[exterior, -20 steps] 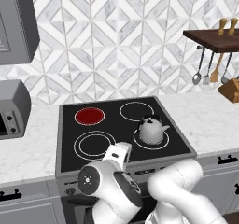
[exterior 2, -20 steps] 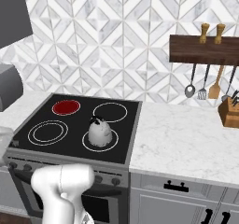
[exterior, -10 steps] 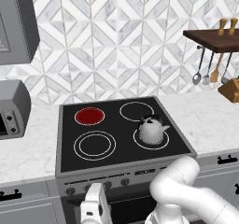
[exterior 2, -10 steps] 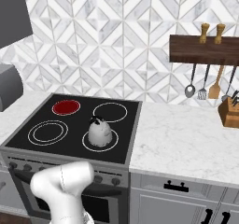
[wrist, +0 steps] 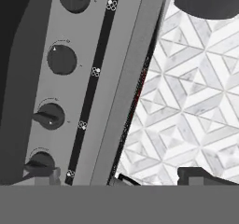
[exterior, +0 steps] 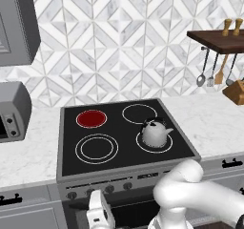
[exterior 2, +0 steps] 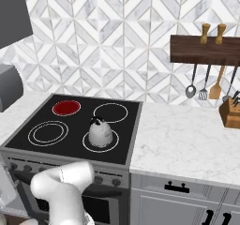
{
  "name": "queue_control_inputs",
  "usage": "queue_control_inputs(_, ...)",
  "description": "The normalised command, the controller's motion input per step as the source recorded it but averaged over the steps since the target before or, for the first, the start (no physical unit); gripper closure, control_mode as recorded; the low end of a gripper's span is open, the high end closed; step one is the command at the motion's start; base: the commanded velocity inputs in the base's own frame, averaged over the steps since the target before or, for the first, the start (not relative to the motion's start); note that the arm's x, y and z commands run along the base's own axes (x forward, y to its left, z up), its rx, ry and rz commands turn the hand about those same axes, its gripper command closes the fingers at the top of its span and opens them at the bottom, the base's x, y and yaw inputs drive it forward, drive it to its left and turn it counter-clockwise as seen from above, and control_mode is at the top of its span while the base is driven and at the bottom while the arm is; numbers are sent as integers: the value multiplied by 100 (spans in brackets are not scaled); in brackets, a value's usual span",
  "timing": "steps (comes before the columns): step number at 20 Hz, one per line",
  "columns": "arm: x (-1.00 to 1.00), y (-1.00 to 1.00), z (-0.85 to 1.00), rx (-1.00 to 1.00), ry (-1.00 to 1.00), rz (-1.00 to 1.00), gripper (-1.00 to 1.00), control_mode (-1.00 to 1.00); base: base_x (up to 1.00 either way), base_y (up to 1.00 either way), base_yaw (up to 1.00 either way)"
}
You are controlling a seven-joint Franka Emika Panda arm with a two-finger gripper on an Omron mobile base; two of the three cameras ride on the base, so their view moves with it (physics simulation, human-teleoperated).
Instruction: Turn off the rear left burner of the stove.
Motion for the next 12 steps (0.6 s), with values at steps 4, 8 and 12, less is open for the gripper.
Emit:
queue_control_inputs(4,40,82,-24,-4,0,0,-100,-100,0,0,0)
queue_control_inputs(8,8,41,-8,0,0,0,-100,-100,0,0,0)
queue_control_inputs(12,-19,7,-41,-1,-4,0,-100,-100,0,0,0)
